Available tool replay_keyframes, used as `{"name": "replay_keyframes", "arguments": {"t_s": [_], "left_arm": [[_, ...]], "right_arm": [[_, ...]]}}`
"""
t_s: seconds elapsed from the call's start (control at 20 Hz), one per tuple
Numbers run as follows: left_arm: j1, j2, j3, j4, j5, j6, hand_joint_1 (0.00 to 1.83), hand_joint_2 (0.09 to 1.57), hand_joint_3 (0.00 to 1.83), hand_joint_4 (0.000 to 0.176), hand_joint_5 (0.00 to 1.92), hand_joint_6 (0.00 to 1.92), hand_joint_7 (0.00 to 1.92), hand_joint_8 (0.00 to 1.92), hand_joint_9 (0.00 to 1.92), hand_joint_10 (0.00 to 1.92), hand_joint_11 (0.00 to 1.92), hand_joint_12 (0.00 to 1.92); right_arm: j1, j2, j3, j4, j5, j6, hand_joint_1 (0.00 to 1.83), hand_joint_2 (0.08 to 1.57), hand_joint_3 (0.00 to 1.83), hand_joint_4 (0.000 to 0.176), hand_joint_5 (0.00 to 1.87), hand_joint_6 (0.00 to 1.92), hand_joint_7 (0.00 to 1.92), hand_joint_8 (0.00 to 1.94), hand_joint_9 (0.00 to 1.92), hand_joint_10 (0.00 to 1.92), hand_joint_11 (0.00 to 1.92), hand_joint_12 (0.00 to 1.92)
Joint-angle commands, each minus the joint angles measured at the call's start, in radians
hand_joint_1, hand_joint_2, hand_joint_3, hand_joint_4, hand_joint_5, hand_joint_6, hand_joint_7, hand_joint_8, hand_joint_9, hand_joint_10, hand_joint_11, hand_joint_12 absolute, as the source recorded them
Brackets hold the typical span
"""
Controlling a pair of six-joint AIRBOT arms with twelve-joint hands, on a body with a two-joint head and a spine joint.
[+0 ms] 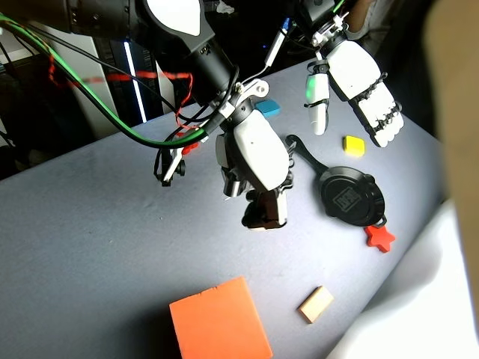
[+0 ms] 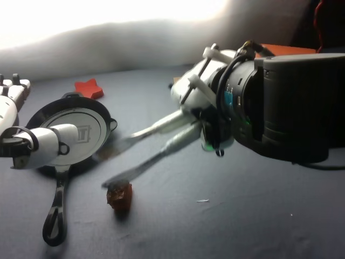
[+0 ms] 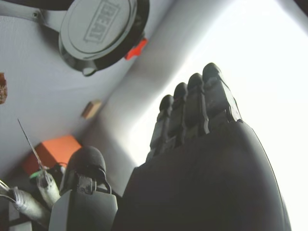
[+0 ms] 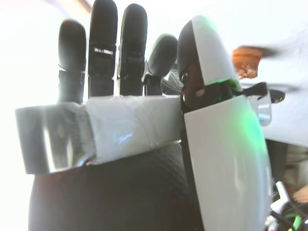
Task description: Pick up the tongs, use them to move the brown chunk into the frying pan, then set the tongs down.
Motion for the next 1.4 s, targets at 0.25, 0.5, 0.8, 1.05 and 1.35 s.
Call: {"name": "replay_keyframes", "arguments": {"t_s": [0.25, 0.5, 0.8, 1.05, 1.35], "left_arm": [[-0.019, 0.006, 0.038, 0.068, -0.077, 0.001, 0.0, 1.22, 0.0, 0.0, 0.0, 0.0, 0.01, 0.0, 0.0, 0.0, 0.0, 0.0], [-0.02, 0.006, 0.041, 0.058, -0.088, 0.001, 0.0, 1.22, 0.0, 0.0, 0.0, 0.0, 0.01, 0.0, 0.0, 0.0, 0.0, 0.0], [-0.02, 0.006, 0.037, 0.057, -0.088, 0.001, 0.0, 1.22, 0.0, 0.0, 0.0, 0.0, 0.0, 0.0, 0.0, 0.0, 0.0, 0.0], [-0.021, 0.006, 0.034, 0.056, -0.088, 0.0, 0.0, 1.22, 0.0, 0.0, 0.0, 0.0, 0.0, 0.0, 0.0, 0.0, 0.0, 0.0], [-0.019, 0.006, 0.028, 0.055, -0.088, 0.0, 0.0, 1.22, 0.0, 0.0, 0.0, 0.0, 0.0, 0.0, 0.0, 0.0, 0.0, 0.0]], "right_arm": [[-0.015, -0.021, 0.001, -0.073, -0.007, 0.042, 1.08, 1.25, 0.0, 0.0, 0.73, 1.34, 1.06, 0.0, 0.93, 0.39, 0.47, 1.42], [-0.038, -0.047, 0.012, -0.072, -0.008, 0.043, 1.09, 1.24, 0.0, 0.0, 0.75, 1.32, 1.06, 0.01, 0.93, 0.39, 0.48, 1.41], [-0.064, -0.076, 0.042, -0.091, 0.009, 0.051, 1.08, 1.25, 0.0, 0.0, 0.72, 1.35, 1.05, 0.0, 0.92, 0.38, 0.46, 1.4], [-0.091, -0.081, 0.047, -0.127, 0.015, 0.063, 1.08, 1.25, 0.0, 0.0, 0.72, 1.36, 1.05, 0.0, 0.91, 0.37, 0.46, 1.4], [-0.103, -0.082, 0.063, -0.146, 0.026, 0.074, 1.08, 1.25, 0.0, 0.0, 0.73, 1.35, 1.05, 0.0, 0.92, 0.36, 0.47, 1.39]]}}
